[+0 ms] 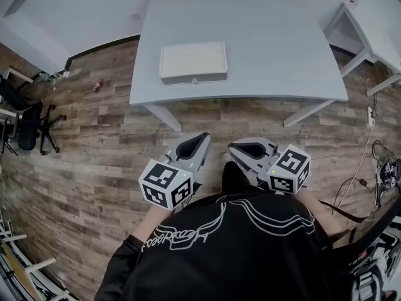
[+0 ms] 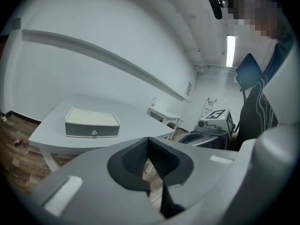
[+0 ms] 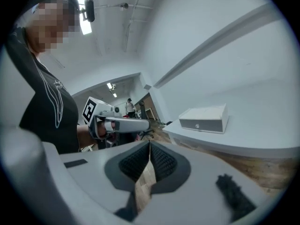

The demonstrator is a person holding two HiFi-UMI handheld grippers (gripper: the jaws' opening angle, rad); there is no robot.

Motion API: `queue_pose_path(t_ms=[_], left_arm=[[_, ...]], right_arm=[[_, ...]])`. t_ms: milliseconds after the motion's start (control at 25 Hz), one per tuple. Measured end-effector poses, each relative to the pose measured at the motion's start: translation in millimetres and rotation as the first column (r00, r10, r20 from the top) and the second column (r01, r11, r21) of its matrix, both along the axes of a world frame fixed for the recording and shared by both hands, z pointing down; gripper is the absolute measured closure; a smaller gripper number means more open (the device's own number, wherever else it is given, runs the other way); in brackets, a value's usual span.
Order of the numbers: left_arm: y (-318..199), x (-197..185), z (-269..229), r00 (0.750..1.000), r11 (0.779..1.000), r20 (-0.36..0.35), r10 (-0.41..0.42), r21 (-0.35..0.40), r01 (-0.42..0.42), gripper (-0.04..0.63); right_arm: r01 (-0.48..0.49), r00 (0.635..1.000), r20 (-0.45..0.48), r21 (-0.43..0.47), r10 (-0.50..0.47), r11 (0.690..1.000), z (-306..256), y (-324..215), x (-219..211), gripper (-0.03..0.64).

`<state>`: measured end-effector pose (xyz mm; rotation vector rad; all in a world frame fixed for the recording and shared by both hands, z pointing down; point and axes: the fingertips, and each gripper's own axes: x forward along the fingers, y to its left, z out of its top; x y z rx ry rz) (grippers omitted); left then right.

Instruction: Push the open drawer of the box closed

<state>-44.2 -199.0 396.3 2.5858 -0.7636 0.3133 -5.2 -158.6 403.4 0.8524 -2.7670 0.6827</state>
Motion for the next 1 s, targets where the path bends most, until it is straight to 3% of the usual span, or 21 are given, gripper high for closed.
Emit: queue_pose_path(t_ms=[200, 360, 480, 680, 1000], left_arm=[[58, -2, -28, 0.994, 0.994, -0.042, 0.101, 0.047, -0.099, 0.588], [81, -2, -37, 0.991, 0.988, -0.035, 0.13, 0.085, -0.127, 0.588], [95, -8, -40, 0.992, 0.988, -0.035, 0.124, 0.098, -0.12, 0.588], [101, -13, -43, 0.995, 0.992, -0.05, 0.09, 0.09, -0.085, 0.588], [103, -5, -54, 0.992, 0.99, -0.057, 0.109, 0.1, -0.103, 0.588]], right_arm=[[-0.024, 1.0, 0.014, 0.084, 0.022, 0.996, -35, 34, -13, 0.607], [0.027, 1.0, 0.001, 0.154, -0.028, 0.988, -55, 59, -24, 0.607], [0.032, 0.999, 0.019, 0.143, -0.035, 0.989, -57, 74, -28, 0.607], [-0.049, 0.998, 0.035, 0.124, 0.045, 0.991, -55, 72, -29, 0.608], [-0.101, 0.995, 0.037, 0.096, 0.097, 0.99, -58, 71, -14, 0.607]])
